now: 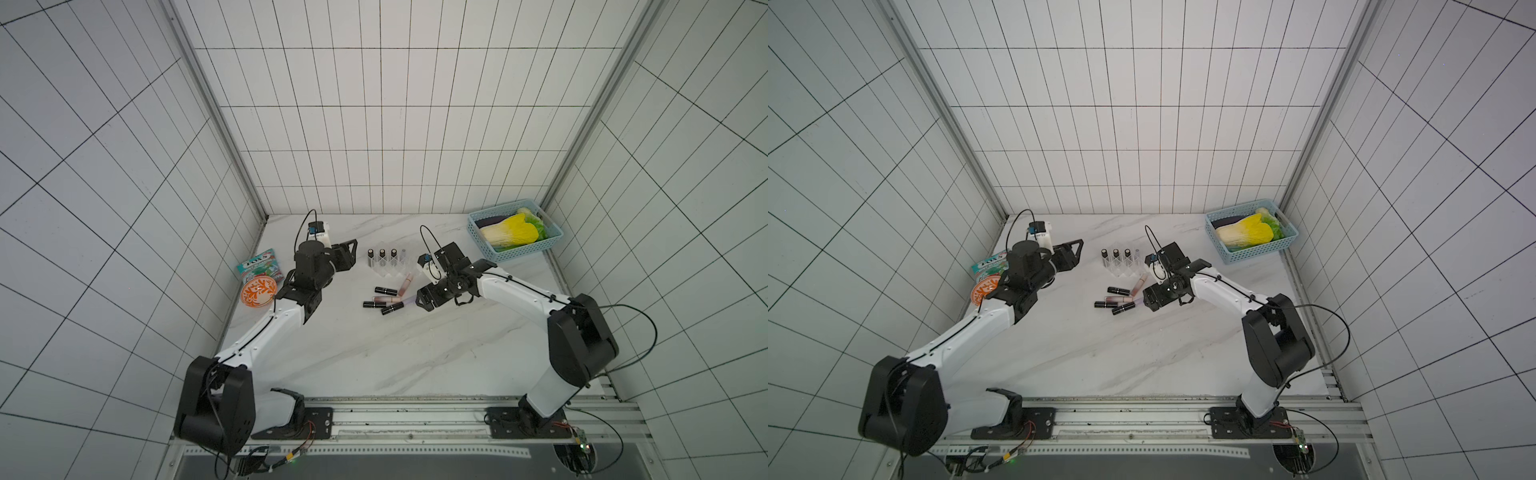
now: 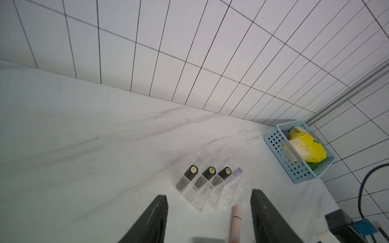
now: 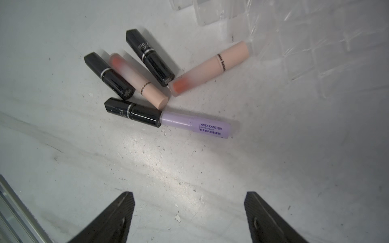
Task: Arrange the lipsticks in the organizer
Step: Pick up the lipstick at the center of the board.
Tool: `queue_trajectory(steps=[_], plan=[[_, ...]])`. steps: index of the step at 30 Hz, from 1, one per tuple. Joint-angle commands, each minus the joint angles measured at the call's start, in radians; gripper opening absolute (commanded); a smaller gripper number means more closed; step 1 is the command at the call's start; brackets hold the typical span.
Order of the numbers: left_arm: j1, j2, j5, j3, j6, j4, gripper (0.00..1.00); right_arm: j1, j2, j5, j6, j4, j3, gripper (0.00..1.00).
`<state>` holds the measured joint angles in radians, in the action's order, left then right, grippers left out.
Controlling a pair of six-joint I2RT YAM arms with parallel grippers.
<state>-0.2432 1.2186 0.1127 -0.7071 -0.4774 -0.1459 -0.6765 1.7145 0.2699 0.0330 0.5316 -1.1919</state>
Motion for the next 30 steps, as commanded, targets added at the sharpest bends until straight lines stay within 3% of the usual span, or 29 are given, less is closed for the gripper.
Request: queue_trajectory(steps=[1,6,13,23,30], plan=[[0.002,-0.085,0.063,0.132,-0.102,-0.184,0.6,-0.011,0.045,0.009,0.052,0.036,-0.063,0.87],[0.005,-0.086,0.133,0.04,-0.057,-0.034,0.6,-0.021,0.105,0.009,0.086,0.028,-0.135,0.91],[0.011,-0.082,0.16,0.044,-0.047,-0.04,0.6,-0.024,0.237,0.024,0.136,0.077,-0.252,0.92],[0.024,-0.116,0.168,0.048,-0.024,-0.019,0.6,-0.018,0.302,0.079,0.142,0.089,-0.255,0.9],[0.027,-0.116,0.176,0.047,-0.021,-0.017,0.6,-0.022,0.278,0.066,0.126,0.131,-0.22,0.82]])
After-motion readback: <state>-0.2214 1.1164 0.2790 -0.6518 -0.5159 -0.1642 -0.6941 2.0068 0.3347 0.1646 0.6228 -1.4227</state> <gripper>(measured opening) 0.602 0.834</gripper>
